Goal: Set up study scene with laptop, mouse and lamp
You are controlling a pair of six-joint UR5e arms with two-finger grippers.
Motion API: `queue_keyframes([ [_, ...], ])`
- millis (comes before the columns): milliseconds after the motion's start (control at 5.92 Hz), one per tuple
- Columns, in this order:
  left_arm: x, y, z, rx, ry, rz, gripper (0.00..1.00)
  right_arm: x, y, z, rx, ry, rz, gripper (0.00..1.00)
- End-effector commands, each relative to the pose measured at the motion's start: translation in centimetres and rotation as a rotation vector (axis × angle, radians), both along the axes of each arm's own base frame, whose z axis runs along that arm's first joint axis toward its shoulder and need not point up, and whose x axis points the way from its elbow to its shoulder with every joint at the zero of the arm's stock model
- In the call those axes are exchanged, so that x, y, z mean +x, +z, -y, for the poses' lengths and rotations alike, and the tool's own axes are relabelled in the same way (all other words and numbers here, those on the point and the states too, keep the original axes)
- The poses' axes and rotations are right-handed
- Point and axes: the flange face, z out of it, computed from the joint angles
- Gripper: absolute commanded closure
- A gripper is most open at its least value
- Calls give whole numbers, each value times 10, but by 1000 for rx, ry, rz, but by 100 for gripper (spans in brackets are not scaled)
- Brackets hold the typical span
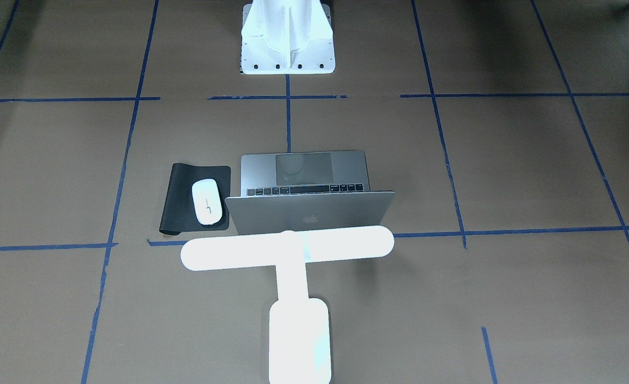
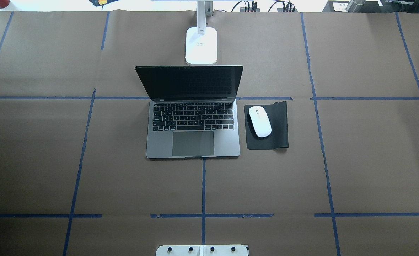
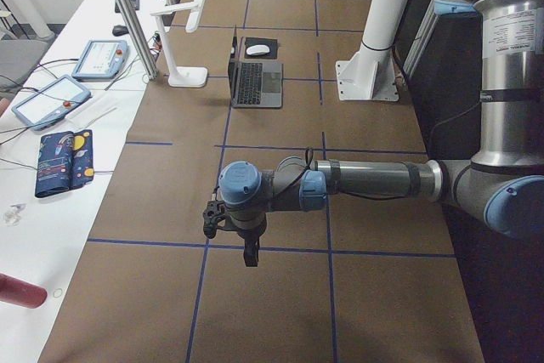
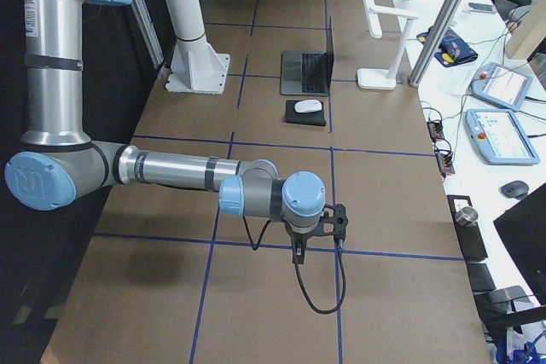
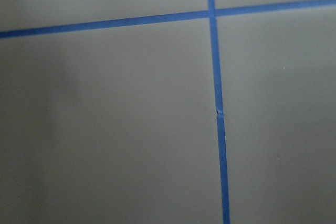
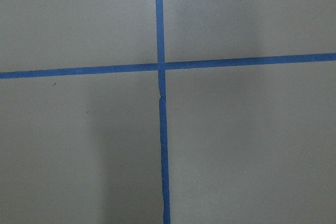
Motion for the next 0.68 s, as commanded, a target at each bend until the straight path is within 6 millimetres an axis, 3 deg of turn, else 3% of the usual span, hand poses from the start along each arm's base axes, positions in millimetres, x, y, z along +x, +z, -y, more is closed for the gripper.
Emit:
queue_keyframes([
  [0, 0, 1, 0, -3, -4, -8, 0, 0, 0, 0, 10, -6, -6, 0],
  [507, 1, 5, -4, -8, 1, -10, 0, 0, 0, 0, 10, -6, -6, 0],
])
